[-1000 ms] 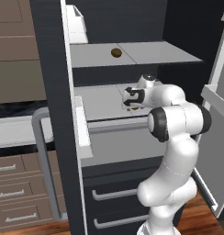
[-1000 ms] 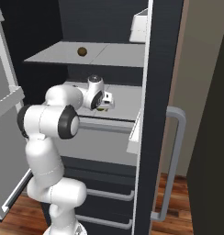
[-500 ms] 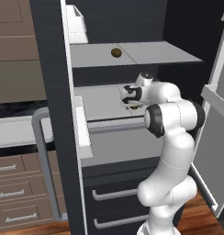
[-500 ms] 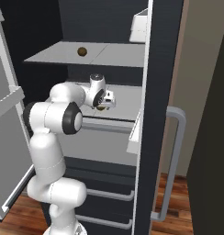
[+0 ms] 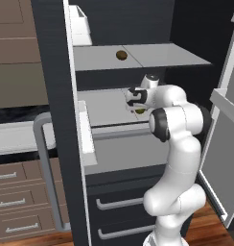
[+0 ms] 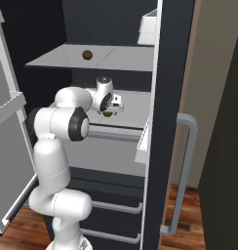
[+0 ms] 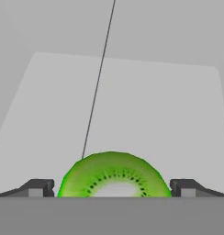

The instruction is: Pick up both kiwis from the fridge and place them inside the tupperware on the counter.

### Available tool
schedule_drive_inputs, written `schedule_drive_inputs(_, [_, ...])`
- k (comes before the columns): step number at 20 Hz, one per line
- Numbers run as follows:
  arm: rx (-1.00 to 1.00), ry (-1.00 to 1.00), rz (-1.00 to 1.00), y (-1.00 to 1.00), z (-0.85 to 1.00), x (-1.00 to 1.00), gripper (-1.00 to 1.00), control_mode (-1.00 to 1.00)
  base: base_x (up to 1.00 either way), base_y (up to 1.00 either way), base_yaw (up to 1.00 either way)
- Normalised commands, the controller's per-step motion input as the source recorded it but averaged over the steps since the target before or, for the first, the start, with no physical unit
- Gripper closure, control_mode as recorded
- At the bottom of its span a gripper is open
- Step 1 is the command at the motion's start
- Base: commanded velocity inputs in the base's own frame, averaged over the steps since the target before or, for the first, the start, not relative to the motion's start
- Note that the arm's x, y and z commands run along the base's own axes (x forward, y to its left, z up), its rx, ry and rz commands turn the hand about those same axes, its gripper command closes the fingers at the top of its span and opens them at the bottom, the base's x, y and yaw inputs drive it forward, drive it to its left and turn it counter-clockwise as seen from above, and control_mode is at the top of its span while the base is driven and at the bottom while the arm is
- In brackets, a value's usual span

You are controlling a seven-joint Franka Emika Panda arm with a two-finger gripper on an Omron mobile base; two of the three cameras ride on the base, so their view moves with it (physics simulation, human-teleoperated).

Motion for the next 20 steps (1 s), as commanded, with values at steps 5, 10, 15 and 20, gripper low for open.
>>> schedule_drive_inputs(5, [0.0, 0.0, 0.0, 0.0, -0.27, 0.0, 1.0, -1.0, 0.0, 0.0, 0.0])
schedule_drive_inputs(10, [0.0, 0.0, 0.0, 0.0, -0.28, 0.0, 1.0, -1.0, 0.0, 0.0, 0.0])
schedule_drive_inputs(15, [0.0, -0.03, 0.0, 0.0, -0.21, 0.0, 1.0, -1.0, 0.0, 0.0, 0.0])
schedule_drive_inputs(20, [0.0, -0.13, 0.0, 0.0, -0.08, -0.35, 1.0, -1.0, 0.0, 0.0, 0.0])
